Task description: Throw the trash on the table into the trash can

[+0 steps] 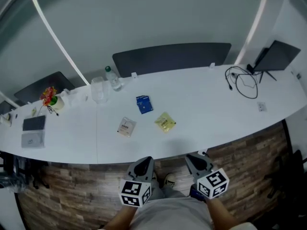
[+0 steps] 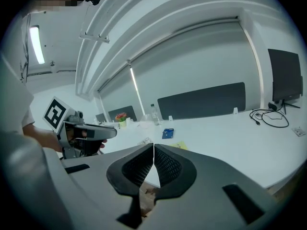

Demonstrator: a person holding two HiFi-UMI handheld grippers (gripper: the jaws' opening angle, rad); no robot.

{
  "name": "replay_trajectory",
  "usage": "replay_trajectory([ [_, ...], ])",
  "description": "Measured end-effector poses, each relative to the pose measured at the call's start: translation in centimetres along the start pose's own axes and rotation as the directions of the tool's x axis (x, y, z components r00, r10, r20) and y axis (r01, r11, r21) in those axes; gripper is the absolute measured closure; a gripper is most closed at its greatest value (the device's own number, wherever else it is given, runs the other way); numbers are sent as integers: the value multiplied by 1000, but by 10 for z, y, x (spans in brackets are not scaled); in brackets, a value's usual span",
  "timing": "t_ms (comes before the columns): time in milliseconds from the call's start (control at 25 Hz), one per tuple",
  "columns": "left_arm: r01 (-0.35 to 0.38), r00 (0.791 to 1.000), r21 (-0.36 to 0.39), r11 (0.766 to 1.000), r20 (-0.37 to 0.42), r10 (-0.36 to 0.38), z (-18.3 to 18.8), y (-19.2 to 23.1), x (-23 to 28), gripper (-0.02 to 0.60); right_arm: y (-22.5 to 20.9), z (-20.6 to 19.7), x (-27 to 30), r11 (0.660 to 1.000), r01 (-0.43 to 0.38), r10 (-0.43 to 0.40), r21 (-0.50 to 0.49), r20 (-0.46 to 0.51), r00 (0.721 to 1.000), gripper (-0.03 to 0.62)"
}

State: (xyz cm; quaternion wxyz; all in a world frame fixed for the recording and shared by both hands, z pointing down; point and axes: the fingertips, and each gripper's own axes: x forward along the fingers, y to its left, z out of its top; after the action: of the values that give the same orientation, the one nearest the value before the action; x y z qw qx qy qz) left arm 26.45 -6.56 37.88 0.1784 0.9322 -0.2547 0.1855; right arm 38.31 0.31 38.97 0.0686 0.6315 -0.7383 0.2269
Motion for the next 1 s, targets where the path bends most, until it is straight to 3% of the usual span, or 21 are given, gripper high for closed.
replay_trajectory([
  [520,46,998,48,998,-39,-44,14,24,28,581,-17,9,34,999,38,-38,18,-23,999,562],
  [1000,65,995,23,998,-77,-63,3,48,62,581,-43,3,91,999,50,-52,-21,-74,996,560],
])
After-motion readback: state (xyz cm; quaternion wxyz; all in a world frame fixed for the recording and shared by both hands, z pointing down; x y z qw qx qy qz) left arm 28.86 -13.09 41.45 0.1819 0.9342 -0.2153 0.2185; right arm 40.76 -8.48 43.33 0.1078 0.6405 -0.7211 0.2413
